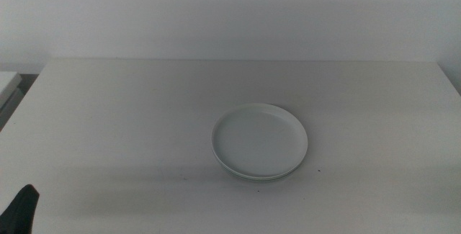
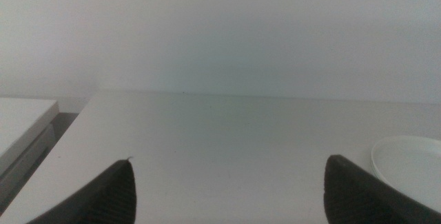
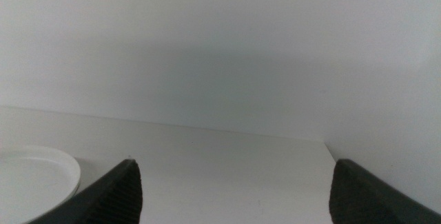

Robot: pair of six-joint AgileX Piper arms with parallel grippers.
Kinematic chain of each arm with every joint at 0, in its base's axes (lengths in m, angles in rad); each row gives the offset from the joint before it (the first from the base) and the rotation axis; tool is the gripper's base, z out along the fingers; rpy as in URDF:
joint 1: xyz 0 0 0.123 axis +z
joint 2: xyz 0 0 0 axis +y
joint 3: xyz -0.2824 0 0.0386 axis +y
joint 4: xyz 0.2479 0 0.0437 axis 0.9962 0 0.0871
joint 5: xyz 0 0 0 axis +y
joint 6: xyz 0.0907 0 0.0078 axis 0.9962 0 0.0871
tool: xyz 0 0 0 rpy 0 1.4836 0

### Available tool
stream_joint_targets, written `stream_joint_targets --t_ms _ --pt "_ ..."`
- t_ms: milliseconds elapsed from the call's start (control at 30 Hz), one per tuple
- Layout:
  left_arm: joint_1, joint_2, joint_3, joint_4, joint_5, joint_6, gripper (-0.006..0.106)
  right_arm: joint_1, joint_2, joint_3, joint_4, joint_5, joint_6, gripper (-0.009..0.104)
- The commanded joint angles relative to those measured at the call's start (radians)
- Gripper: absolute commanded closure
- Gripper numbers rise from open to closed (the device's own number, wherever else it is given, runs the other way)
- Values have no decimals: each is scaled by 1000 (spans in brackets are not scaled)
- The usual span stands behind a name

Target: Stack the three bowls on top of each other.

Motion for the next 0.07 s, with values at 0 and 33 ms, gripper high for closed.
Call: stream_joint_targets --t_ms 0,33 --pt "1 -3 0 -10 -9 -4 7 -7 -5 4 -12 -10 -5 2" --pt "1 -3 0 -2 -9 -4 7 -7 -5 4 -12 -10 -5 2"
